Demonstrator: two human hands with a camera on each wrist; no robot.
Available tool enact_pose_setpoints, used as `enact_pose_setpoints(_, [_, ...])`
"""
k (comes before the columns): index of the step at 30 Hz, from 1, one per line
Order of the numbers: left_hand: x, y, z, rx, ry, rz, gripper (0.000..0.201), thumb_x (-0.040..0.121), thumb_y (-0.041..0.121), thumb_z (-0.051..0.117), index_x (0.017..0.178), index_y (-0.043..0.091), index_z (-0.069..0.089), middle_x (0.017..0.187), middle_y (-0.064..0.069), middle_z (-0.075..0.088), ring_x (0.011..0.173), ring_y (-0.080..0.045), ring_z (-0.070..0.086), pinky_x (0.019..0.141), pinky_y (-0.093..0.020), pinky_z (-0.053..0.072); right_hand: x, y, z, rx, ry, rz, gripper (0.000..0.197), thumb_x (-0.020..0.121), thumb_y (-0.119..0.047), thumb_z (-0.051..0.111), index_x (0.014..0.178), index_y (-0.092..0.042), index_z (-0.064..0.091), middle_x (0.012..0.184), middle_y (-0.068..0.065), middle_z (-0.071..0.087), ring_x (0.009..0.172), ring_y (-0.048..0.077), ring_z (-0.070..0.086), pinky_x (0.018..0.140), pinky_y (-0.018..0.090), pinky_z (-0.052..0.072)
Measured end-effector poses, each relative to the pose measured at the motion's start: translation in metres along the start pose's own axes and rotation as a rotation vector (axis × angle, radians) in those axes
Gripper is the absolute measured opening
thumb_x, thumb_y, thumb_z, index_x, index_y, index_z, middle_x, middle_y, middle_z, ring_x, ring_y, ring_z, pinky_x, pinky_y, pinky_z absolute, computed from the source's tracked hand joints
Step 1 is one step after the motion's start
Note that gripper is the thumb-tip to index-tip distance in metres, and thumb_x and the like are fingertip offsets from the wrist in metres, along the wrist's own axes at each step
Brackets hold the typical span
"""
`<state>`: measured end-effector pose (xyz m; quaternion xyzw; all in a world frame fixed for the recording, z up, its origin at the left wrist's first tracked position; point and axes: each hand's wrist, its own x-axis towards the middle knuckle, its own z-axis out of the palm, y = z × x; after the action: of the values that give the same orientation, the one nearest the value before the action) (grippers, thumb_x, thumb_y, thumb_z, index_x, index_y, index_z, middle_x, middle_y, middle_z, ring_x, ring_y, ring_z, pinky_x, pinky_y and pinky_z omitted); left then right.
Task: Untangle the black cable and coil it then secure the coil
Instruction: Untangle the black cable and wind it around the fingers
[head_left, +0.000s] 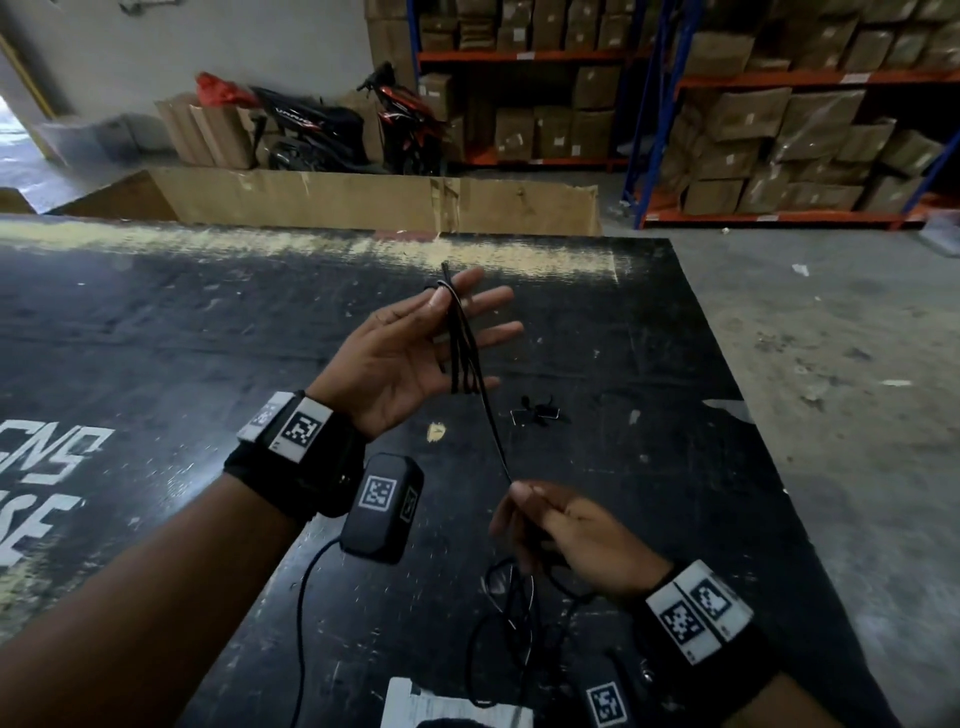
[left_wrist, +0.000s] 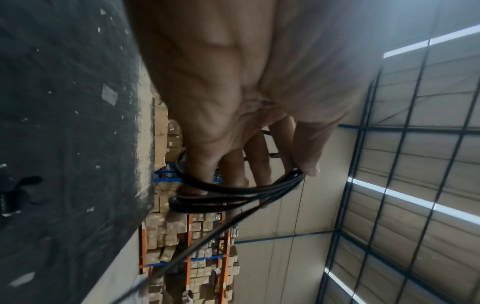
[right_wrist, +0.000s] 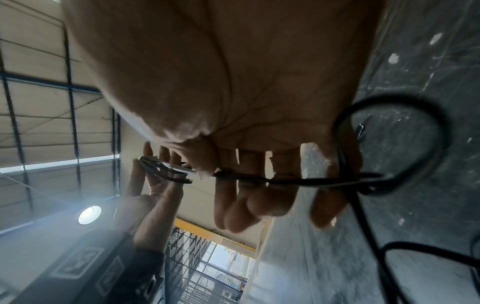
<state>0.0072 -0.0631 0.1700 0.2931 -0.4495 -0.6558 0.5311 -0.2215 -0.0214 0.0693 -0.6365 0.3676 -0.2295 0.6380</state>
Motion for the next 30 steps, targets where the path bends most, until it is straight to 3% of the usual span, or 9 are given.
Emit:
enact_pose_setpoints(6, [0.003, 0.024, 0.009, -0.182, -0.158, 0.025, 0.037, 0.104, 0.028, 0.039, 0.132, 0.02, 0.061, 0.149, -0.015, 0.056, 0.145, -0.045, 0.043, 0.106, -0.081, 0.031, 0.02, 0.005, -0.005, -0.029, -0.024, -0.041, 0.046, 0.106, -0.036, 0.038, 0.081, -0.007, 0.064, 0.056, 0.003, 0.059, 0.049, 0.015, 0.055, 0.048, 0.021, 0.042])
enact_pose_setpoints(9, [-0.001, 0.029, 0.015, -0.172, -0.29, -0.044, 0.036, 0.103, 0.026, 0.044, 0.135, 0.015, 0.057, 0.147, -0.018, 0.056, 0.144, -0.049, 0.042, 0.107, -0.083, 0.025, 0.033, 0.0, -0.017, -0.081, 0.086, -0.104, 0.044, 0.103, -0.034, 0.043, 0.074, -0.008, 0.062, 0.045, -0.004, 0.054, 0.039, 0.008, 0.046, 0.045, 0.024, 0.037])
enact_pose_setpoints(15, [-0.023, 0.013, 0.02, -0.057, -0.449, -0.264, 0.038, 0.1, 0.019, 0.061, 0.136, 0.005, 0.06, 0.148, -0.028, 0.054, 0.14, -0.059, 0.041, 0.107, -0.085, 0.02, 0.044, -0.031, -0.056, -0.226, 0.3, -0.203, 0.035, 0.103, -0.022, 0.053, 0.073, -0.009, 0.065, 0.046, 0.002, 0.051, 0.04, 0.014, 0.046, 0.047, 0.029, 0.039])
enact_pose_setpoints(17, [-0.031, 0.0, 0.02, 0.087, -0.43, -0.329, 0.04, 0.102, 0.015, 0.057, 0.135, -0.006, 0.059, 0.148, -0.031, 0.052, 0.136, -0.059, 0.046, 0.108, -0.082, 0.023, 0.042, -0.047, -0.063, -0.259, 0.296, -0.219, 0.034, 0.1, -0.024, 0.059, 0.068, -0.013, 0.065, 0.044, -0.003, 0.052, 0.04, 0.013, 0.046, 0.045, 0.028, 0.039])
enact_pose_setpoints(19, [-0.037, -0.013, 0.021, 0.309, -0.388, -0.38, 0.044, 0.102, 0.012, 0.054, 0.126, -0.024, 0.054, 0.142, -0.026, 0.061, 0.129, -0.046, 0.06, 0.101, -0.059, 0.048, 0.037, -0.066, -0.066, -0.342, 0.277, -0.225, 0.033, 0.095, -0.026, 0.067, 0.067, -0.008, 0.07, 0.048, -0.006, 0.061, 0.041, 0.005, 0.047, 0.045, 0.021, 0.04])
enact_pose_setpoints(21, [-0.04, -0.023, 0.021, 0.468, -0.354, -0.432, 0.035, 0.102, 0.01, 0.056, 0.101, -0.025, 0.063, 0.135, -0.024, 0.067, 0.124, -0.031, 0.068, 0.085, -0.037, 0.05, 0.034, -0.082, -0.065, -0.471, 0.247, -0.235, 0.032, 0.09, -0.03, 0.073, 0.071, -0.005, 0.074, 0.053, -0.006, 0.064, 0.043, -0.002, 0.049, 0.048, 0.015, 0.039])
enact_pose_setpoints(24, [-0.037, -0.029, 0.018, 0.569, -0.282, -0.403, 0.03, 0.1, 0.029, 0.065, 0.081, 0.011, 0.08, 0.1, -0.023, 0.068, 0.102, -0.04, 0.061, 0.079, -0.047, 0.03, 0.029, -0.095, -0.059, -0.598, 0.242, -0.227, 0.029, 0.087, -0.036, 0.076, 0.07, -0.012, 0.076, 0.053, -0.007, 0.065, 0.045, -0.002, 0.052, 0.052, 0.02, 0.042])
enact_pose_setpoints(27, [-0.031, -0.026, 0.014, 0.575, -0.156, -0.347, 0.037, 0.096, 0.037, 0.068, 0.11, 0.004, 0.078, 0.085, -0.02, 0.052, 0.071, -0.03, 0.036, 0.068, -0.045, 0.024, 0.023, -0.102, -0.051, -0.584, 0.254, -0.222, 0.018, 0.09, -0.027, 0.072, 0.079, -0.015, 0.078, 0.052, -0.01, 0.065, 0.044, -0.002, 0.056, 0.052, 0.02, 0.042])
enact_pose_setpoints(30, [-0.028, -0.025, 0.011, 0.573, -0.065, -0.264, 0.035, 0.096, 0.036, 0.065, 0.114, 0.009, 0.078, 0.095, -0.02, 0.056, 0.077, -0.03, 0.042, 0.069, -0.048, 0.021, 0.014, -0.104, -0.042, -0.482, 0.237, -0.236, 0.013, 0.093, -0.015, 0.065, 0.098, -0.014, 0.077, 0.058, -0.003, 0.068, 0.047, 0.002, 0.059, 0.052, 0.021, 0.047])
